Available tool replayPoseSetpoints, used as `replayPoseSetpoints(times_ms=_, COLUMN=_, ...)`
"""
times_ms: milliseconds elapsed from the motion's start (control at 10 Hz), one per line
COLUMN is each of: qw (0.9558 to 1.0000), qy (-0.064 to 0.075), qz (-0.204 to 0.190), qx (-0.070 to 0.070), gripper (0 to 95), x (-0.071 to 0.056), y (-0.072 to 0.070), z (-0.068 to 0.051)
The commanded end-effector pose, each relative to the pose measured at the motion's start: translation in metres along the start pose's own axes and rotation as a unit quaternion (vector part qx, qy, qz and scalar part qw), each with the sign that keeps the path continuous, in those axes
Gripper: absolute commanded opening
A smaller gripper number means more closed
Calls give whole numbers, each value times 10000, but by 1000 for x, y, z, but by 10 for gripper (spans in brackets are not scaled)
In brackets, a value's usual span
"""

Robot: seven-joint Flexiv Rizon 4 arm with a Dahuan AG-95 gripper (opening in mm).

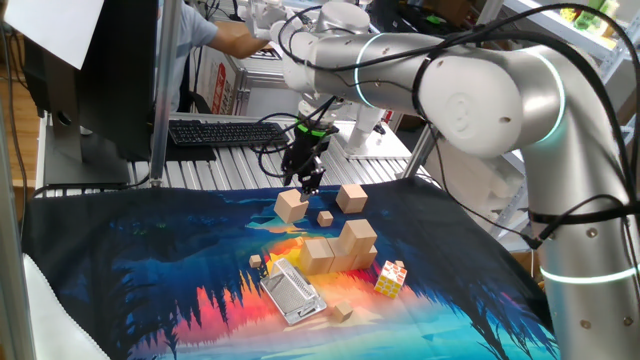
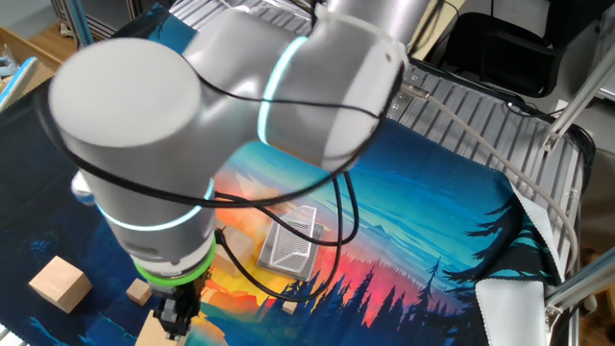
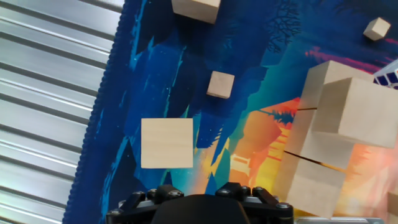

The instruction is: Stack the blocks into a pyramid shape

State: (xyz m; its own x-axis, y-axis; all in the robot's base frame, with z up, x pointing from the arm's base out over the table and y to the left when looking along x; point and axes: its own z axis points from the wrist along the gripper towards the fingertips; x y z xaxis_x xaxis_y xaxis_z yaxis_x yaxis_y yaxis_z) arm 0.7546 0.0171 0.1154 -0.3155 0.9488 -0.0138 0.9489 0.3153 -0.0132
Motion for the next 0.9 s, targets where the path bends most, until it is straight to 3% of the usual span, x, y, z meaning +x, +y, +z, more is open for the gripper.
replayPoseSetpoints(times_ms=100, qw=10000, qy=58, qz=-41, qx=54, gripper=570, x=0, y=3, z=1)
replayPoseSetpoints(times_ms=300, qw=9999, qy=98, qz=-45, qx=114, gripper=950, x=0, y=3, z=1)
replayPoseSetpoints(times_ms=600, qw=9998, qy=76, qz=-69, qx=148, gripper=950, x=0, y=3, z=1)
replayPoseSetpoints(times_ms=700, qw=9998, qy=60, qz=-127, qx=159, gripper=760, x=0, y=3, z=1)
replayPoseSetpoints(times_ms=900, qw=9997, qy=46, qz=-101, qx=203, gripper=760, x=0, y=3, z=1)
